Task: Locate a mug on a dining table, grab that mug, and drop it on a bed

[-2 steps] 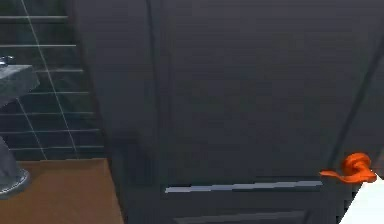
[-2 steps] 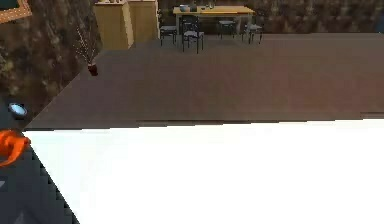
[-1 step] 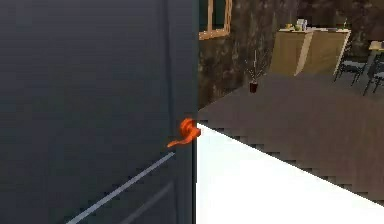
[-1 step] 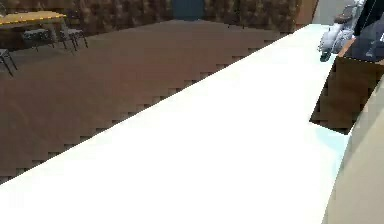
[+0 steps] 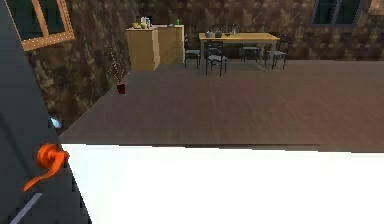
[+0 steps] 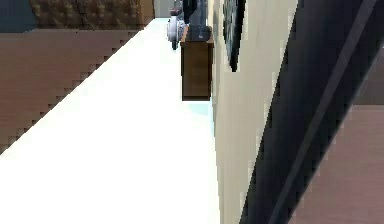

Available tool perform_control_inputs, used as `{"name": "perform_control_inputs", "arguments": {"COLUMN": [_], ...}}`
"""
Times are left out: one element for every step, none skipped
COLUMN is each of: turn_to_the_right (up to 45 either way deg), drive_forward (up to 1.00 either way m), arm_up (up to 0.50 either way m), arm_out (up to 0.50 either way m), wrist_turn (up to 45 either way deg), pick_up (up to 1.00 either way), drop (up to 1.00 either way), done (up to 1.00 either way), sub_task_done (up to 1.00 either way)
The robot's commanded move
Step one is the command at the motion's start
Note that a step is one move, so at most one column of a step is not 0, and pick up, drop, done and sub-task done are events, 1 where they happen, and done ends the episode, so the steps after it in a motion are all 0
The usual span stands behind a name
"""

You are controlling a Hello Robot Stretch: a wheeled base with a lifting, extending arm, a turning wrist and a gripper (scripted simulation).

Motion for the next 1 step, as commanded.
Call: {"name": "perform_control_inputs", "arguments": {"turn_to_the_right": [0.0], "drive_forward": [0.15], "arm_up": [0.0], "arm_out": [0.0], "wrist_turn": [0.0], "pick_up": [0.0], "drop": [0.0], "done": [0.0], "sub_task_done": [0.0]}}
